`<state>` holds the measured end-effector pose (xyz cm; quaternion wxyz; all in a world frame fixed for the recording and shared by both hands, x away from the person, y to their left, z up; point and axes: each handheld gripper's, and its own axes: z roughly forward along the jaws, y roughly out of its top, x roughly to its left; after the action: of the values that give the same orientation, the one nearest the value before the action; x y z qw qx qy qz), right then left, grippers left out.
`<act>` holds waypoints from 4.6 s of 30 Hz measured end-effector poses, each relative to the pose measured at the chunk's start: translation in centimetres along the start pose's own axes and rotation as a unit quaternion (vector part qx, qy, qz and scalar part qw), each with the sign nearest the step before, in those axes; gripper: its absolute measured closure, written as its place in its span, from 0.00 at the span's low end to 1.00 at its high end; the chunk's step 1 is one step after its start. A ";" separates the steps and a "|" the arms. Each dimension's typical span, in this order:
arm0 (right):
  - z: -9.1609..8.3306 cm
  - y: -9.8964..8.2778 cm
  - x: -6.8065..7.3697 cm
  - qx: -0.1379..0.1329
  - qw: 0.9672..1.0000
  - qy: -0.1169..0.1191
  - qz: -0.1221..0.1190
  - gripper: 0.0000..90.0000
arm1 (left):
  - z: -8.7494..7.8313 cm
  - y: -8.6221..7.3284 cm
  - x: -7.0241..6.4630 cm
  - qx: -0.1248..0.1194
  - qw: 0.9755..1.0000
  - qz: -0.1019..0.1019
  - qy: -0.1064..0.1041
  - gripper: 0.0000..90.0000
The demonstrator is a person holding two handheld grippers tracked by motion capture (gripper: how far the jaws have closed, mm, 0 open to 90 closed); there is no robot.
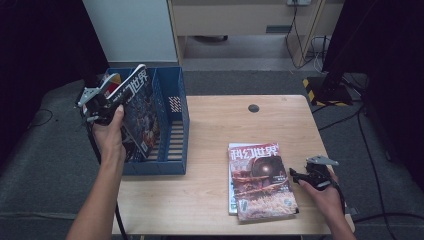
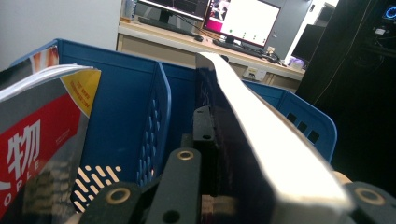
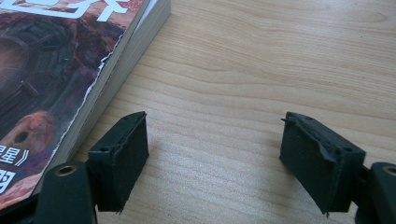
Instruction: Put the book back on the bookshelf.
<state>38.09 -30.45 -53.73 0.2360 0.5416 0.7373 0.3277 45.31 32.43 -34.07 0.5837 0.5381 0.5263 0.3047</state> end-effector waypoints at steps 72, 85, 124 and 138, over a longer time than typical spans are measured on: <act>0.0 0.0 0.1 -0.001 1.000 0.003 -0.003 0.26 | -1.0 -0.9 1.4 0.125 0.991 0.035 0.027 0.87; 0.0 0.0 0.1 -0.001 1.000 0.003 -0.005 0.25 | -0.6 -1.0 1.1 0.127 0.991 0.040 0.031 0.82; 0.0 0.0 0.3 0.000 1.000 0.009 -0.010 0.24 | -0.5 -1.0 1.1 0.136 0.989 0.043 0.047 0.91; 0.0 0.0 0.3 0.000 1.000 0.009 -0.010 0.24 | -0.4 -0.5 0.5 0.100 0.993 0.037 0.045 0.91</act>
<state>38.04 -30.19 -53.75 0.2325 0.5313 0.7448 0.3299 44.93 32.88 -34.62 0.4914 0.5982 0.5596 0.2957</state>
